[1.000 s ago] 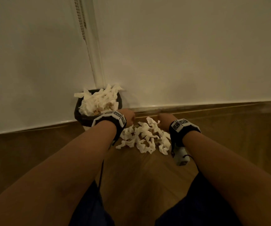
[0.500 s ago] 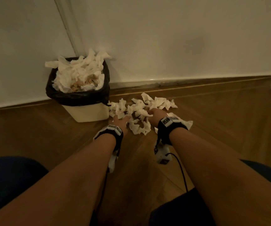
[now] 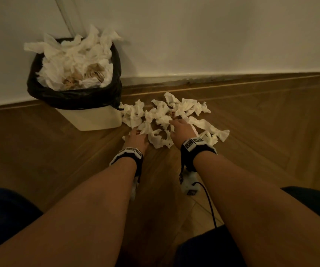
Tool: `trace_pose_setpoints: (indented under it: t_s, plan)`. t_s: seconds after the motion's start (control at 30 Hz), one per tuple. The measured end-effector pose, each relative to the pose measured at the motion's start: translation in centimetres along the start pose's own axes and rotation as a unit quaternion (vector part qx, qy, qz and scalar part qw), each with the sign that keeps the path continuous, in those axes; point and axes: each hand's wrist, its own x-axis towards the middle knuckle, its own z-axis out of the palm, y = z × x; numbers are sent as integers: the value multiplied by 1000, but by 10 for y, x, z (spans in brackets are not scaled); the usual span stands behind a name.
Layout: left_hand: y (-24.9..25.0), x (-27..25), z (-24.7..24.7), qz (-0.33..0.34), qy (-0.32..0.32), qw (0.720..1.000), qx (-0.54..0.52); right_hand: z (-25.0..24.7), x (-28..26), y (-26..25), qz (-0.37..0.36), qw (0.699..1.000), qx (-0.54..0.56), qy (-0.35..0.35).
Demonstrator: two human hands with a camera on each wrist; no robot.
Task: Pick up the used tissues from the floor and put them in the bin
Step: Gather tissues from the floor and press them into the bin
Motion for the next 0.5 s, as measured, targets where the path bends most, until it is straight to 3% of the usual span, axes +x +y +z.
trace_pose_setpoints:
  t_s: [0.13, 0.3, 0.43, 0.5]
  plan:
    - [-7, 1, -13, -79, -6, 995, -57, 1, -1, -3, -3, 1000, 7, 1]
    - [-19, 1, -17, -106, -46, 986, -119, 1, -1, -7, 17, 1000, 4, 3]
    - [-23, -5, 2, -101, 85, 969, -209, 7, -2, -12, 41, 999, 19, 3]
    - [-21, -13, 12, -89, 117, 974, -173, 12, -3, -14, 57, 998, 19, 8]
